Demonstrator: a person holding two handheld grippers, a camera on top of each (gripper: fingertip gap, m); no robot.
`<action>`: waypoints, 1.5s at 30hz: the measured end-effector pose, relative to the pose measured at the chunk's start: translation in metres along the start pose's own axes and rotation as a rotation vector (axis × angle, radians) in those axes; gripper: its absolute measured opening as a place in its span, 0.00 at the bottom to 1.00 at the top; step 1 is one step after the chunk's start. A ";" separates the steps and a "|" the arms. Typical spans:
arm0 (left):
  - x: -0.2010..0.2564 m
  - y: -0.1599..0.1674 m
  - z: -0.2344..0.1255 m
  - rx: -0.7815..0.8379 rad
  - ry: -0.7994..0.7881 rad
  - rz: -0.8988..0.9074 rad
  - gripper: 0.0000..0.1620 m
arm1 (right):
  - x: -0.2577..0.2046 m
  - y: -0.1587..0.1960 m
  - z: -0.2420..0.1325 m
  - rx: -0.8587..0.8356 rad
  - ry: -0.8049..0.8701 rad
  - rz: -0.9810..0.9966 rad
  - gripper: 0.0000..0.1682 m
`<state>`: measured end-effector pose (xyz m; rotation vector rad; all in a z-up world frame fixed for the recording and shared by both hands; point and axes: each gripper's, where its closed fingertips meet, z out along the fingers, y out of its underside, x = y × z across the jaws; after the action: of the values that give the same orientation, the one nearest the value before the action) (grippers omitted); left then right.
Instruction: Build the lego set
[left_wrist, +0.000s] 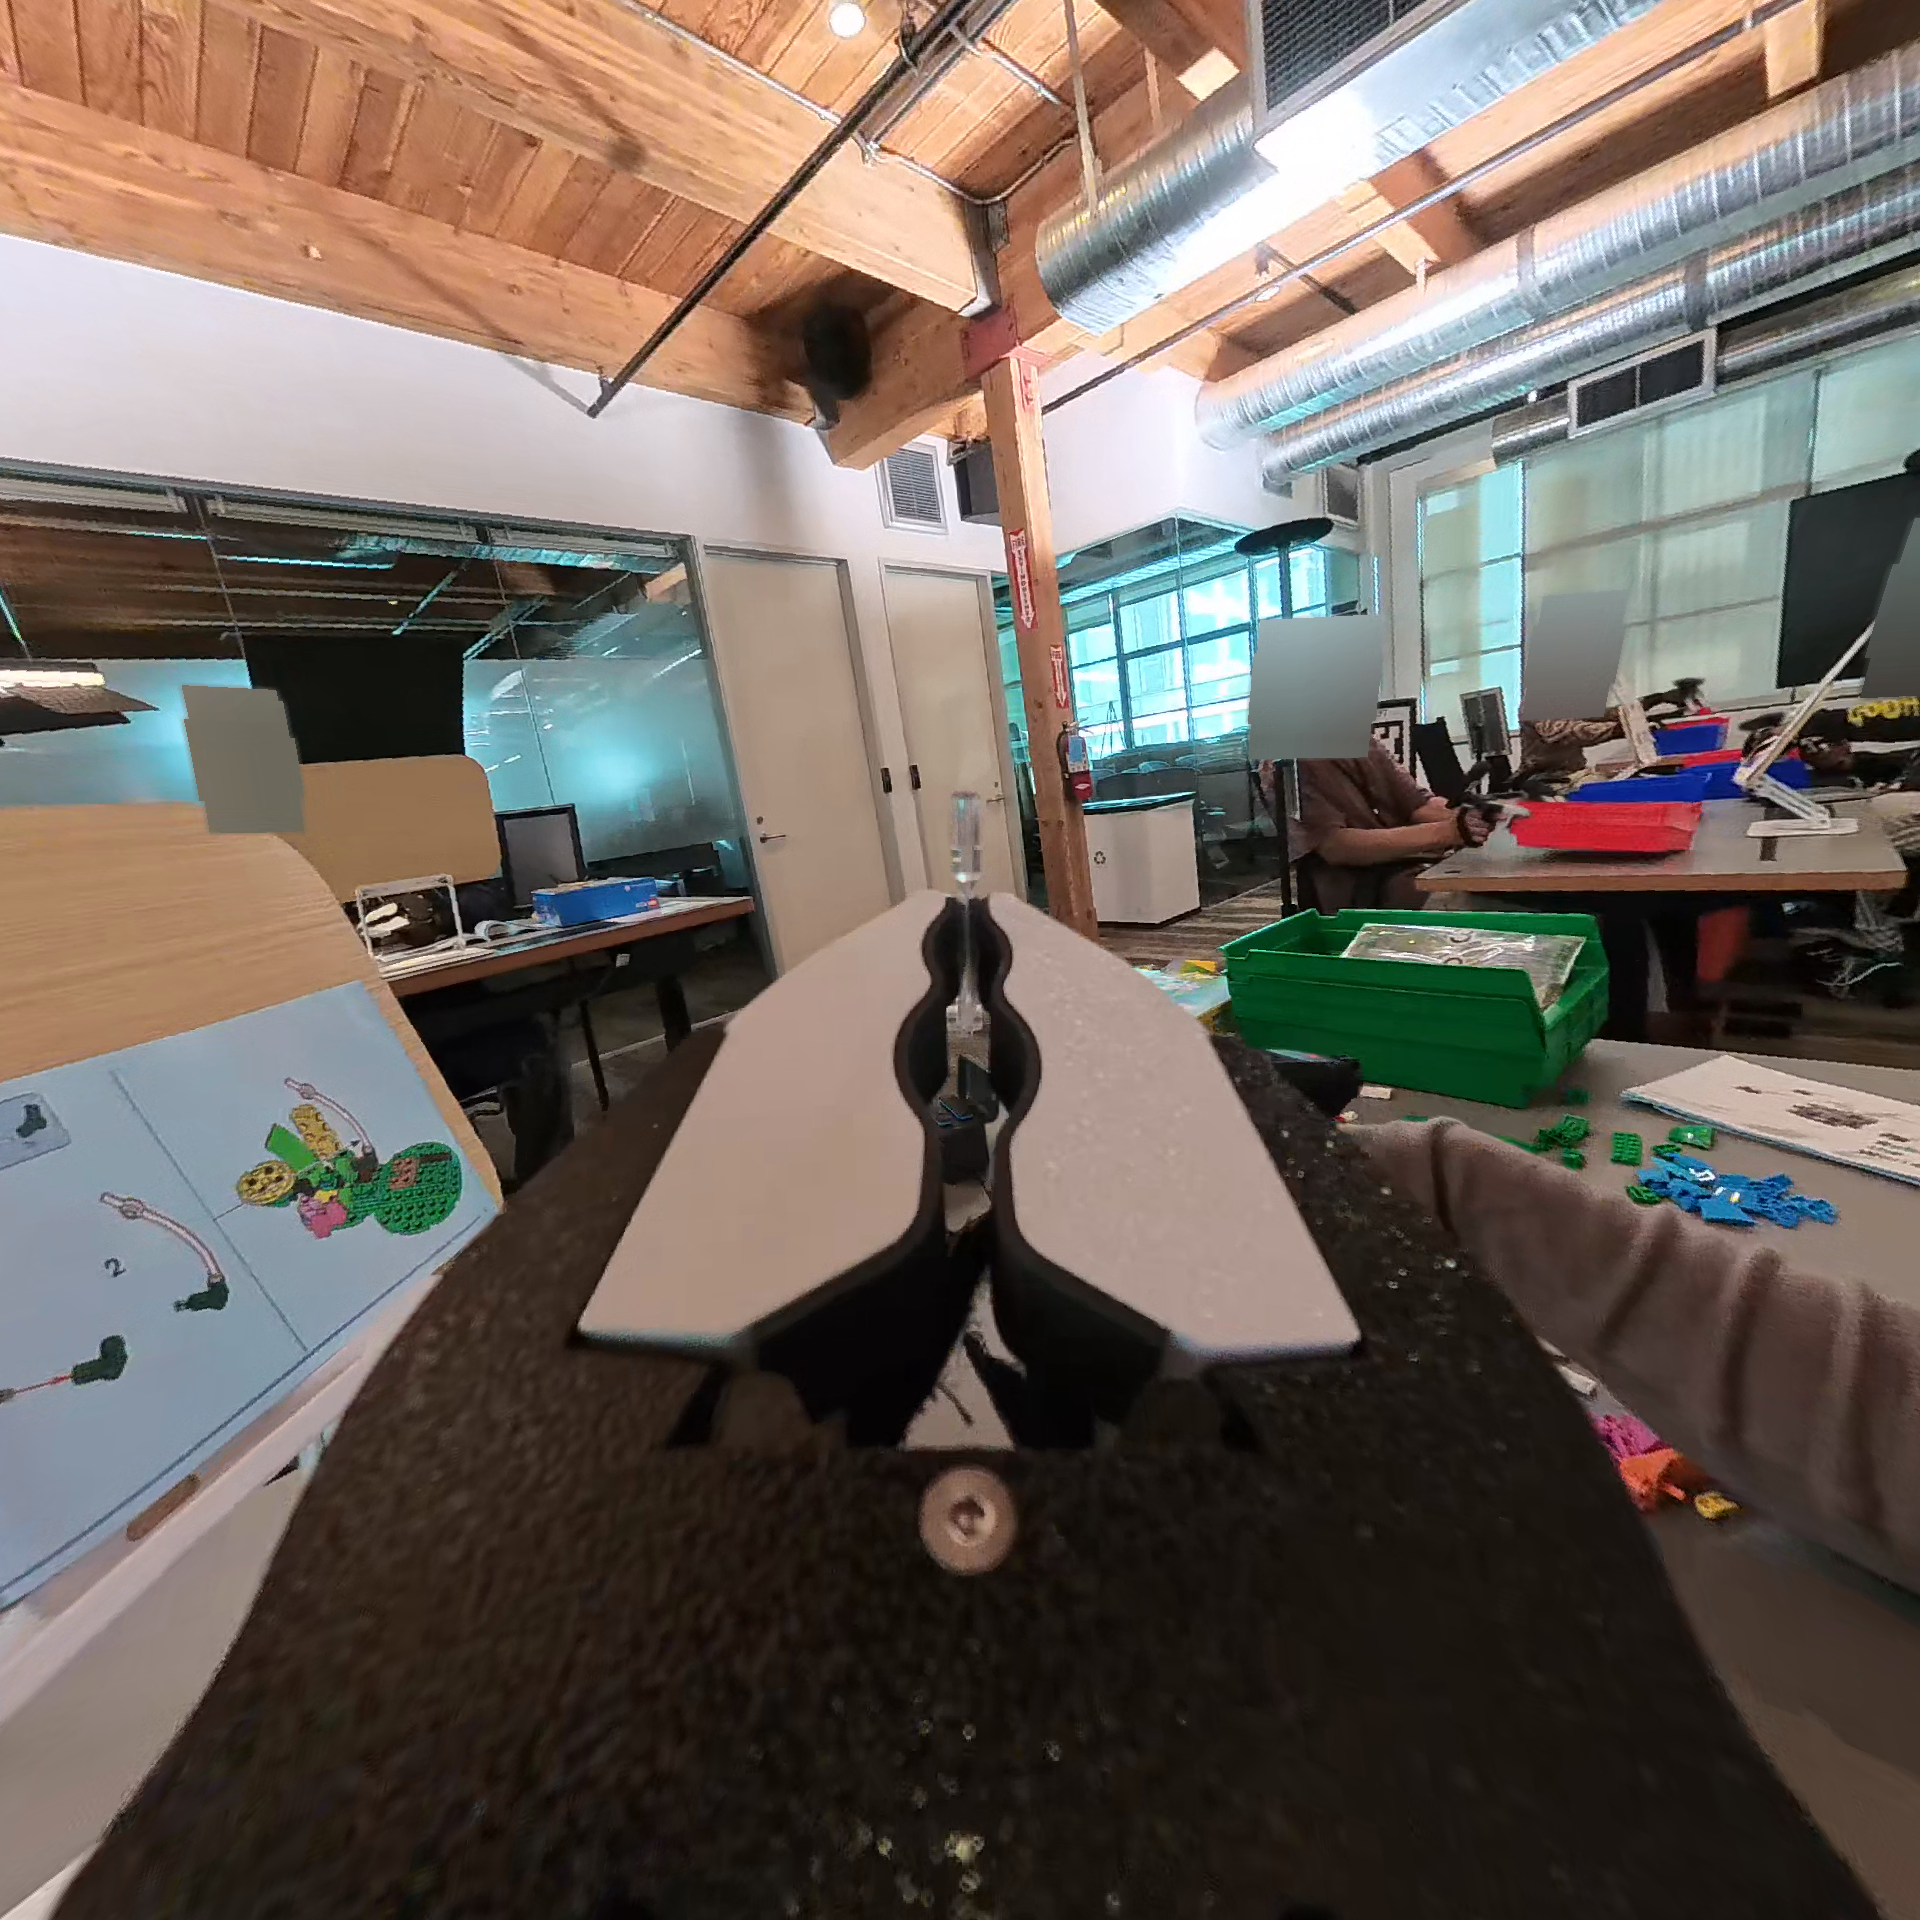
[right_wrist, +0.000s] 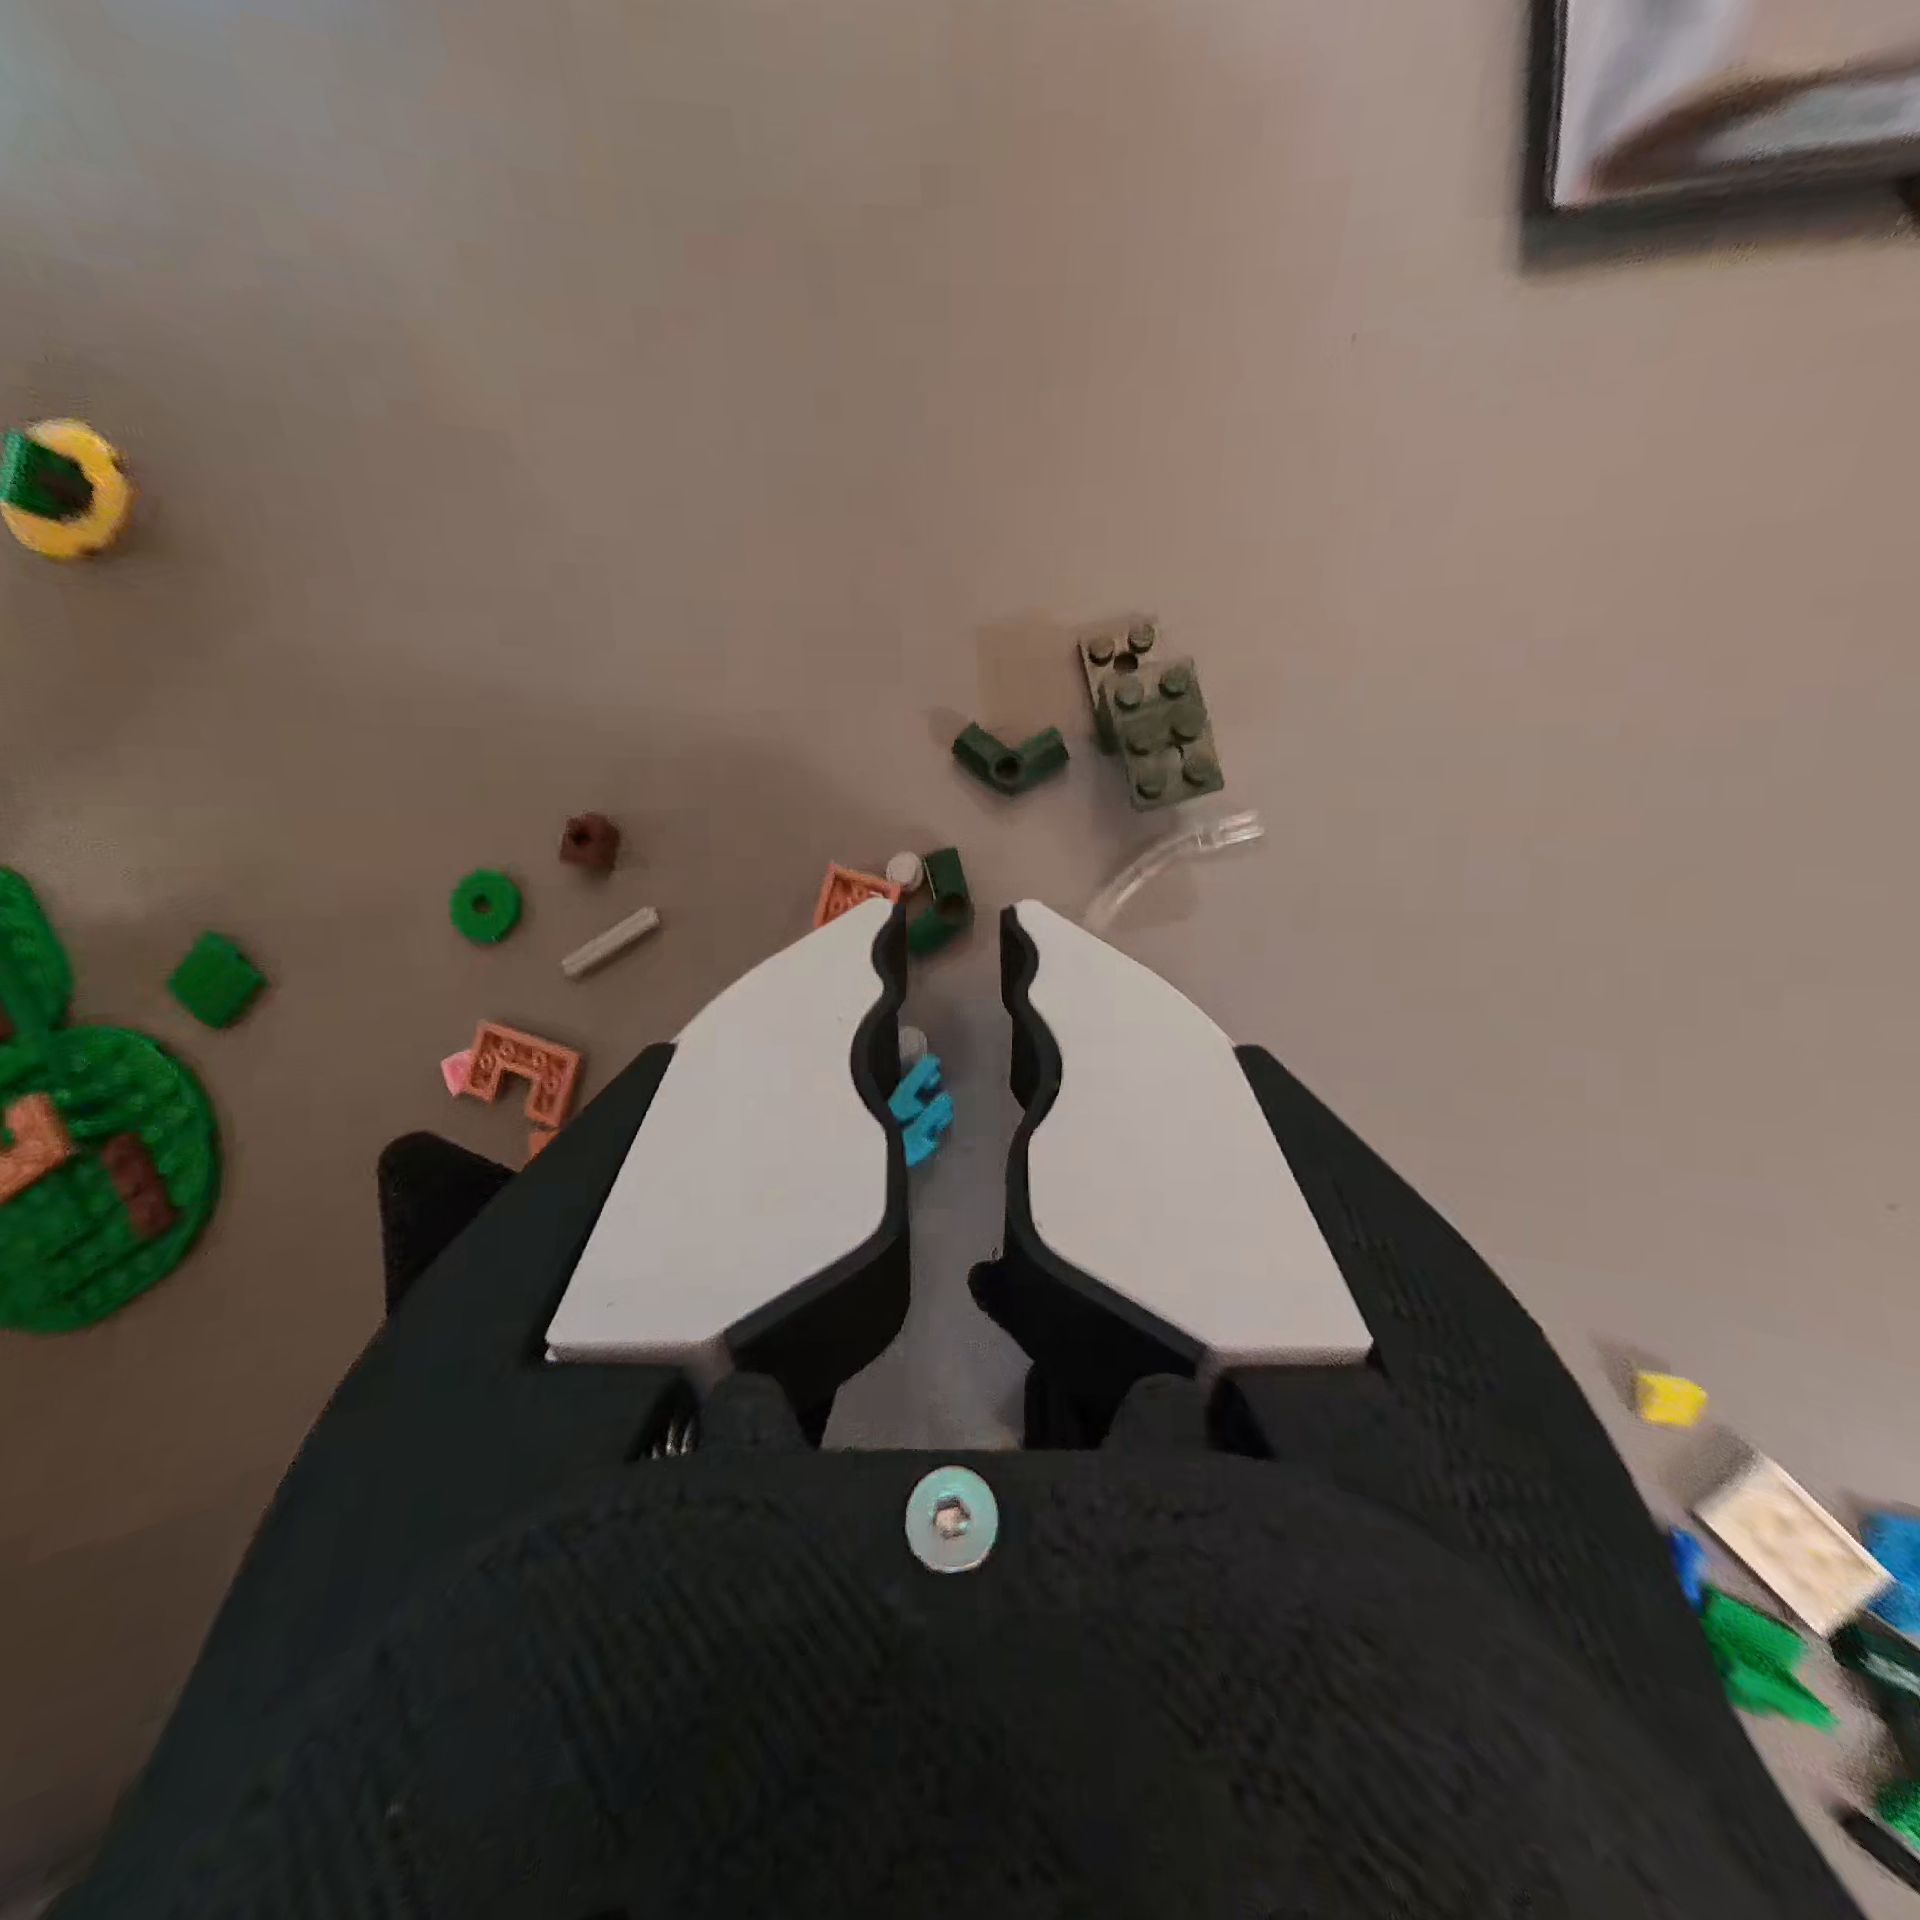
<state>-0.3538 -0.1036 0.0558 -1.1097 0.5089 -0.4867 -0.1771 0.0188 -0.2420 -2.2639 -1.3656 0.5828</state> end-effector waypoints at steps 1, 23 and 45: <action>0.000 0.001 0.001 -0.004 0.003 -0.001 0.01 | 0.001 -0.002 0.002 0.014 -0.004 0.020 0.09; 0.011 0.014 0.017 -0.016 0.051 -0.007 0.01 | 0.001 0.005 0.021 -0.082 0.013 0.027 0.04; -0.077 -0.063 -0.089 0.475 -0.501 -0.049 0.01 | -0.063 -0.156 -0.166 0.986 0.229 -0.031 0.03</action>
<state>-0.4754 -0.1432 0.0936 -0.7444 -0.0762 -0.3294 -0.2232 0.0038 -0.0105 -1.4382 -0.7323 0.7408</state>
